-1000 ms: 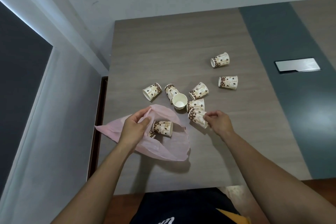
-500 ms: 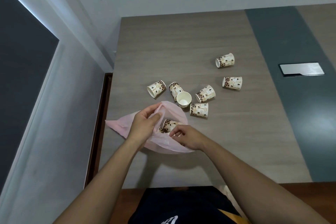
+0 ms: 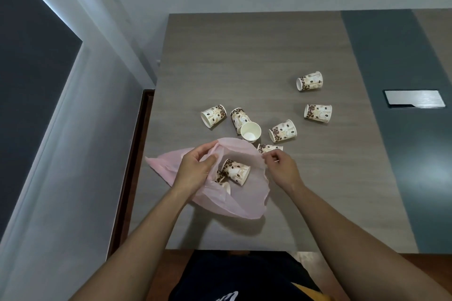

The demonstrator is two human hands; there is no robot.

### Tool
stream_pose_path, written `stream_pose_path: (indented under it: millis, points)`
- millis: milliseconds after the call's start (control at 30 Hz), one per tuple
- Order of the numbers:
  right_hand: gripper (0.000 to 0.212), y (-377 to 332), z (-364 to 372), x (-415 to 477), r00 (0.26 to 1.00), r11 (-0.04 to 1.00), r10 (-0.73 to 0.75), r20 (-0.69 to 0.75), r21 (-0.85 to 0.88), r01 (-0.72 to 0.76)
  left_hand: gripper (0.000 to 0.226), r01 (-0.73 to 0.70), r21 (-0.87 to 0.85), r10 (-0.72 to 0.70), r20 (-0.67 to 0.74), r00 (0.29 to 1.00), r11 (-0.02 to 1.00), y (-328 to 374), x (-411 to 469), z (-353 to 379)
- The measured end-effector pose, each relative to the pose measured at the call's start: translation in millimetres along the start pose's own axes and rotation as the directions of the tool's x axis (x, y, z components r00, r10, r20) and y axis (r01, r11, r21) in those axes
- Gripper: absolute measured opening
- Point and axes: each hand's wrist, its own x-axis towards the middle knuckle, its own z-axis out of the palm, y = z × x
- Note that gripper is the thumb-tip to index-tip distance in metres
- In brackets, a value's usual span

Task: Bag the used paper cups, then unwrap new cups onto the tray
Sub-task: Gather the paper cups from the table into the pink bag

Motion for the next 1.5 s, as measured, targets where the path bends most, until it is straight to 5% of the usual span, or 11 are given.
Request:
stream_pose_path:
  millis: [200,300,500,667,967,1167,1367,1500]
  points:
    - [0.01,23,-8,29,0.992,0.992,0.124,-0.02,-0.019,-0.125,0.04,0.05,0.006,-0.05,-0.027,0.998,0.999,0,4,-2]
    - [0.035,44,0,46,0.993,0.991,0.12,0.012,-0.063,-0.119,0.039,0.058,0.007,-0.058,-0.033,0.998,0.998,0,6,-3]
    - [0.021,28,-1,38,0.974,0.957,0.208,-0.088,-0.189,-0.222,0.04,0.086,0.017,-0.085,-0.049,0.995,0.996,4,7,-4]
    - [0.027,42,1,38,0.943,0.949,0.314,0.114,-0.009,-0.315,0.039,0.091,0.026,-0.09,-0.047,0.995,0.995,5,10,-9]
    - [0.053,9,-31,23,0.967,0.984,0.169,-0.191,0.096,-0.153,0.041,0.043,0.003,-0.043,-0.026,0.999,0.999,14,18,-6]
    - [0.05,-19,-20,2,0.994,1.0,0.02,0.111,0.011,-0.021,0.041,0.025,-0.02,-0.025,0.0,1.0,0.999,20,19,-2]
    - [0.026,-45,21,-28,0.875,0.999,-0.021,0.484,-0.021,0.035,0.04,0.0,-0.043,0.0,0.008,1.0,0.999,27,15,-6]
    - [0.025,-57,42,-34,0.891,0.975,-0.132,0.434,-0.107,0.196,0.04,-0.017,-0.028,0.017,-0.004,1.0,0.999,31,7,-20]
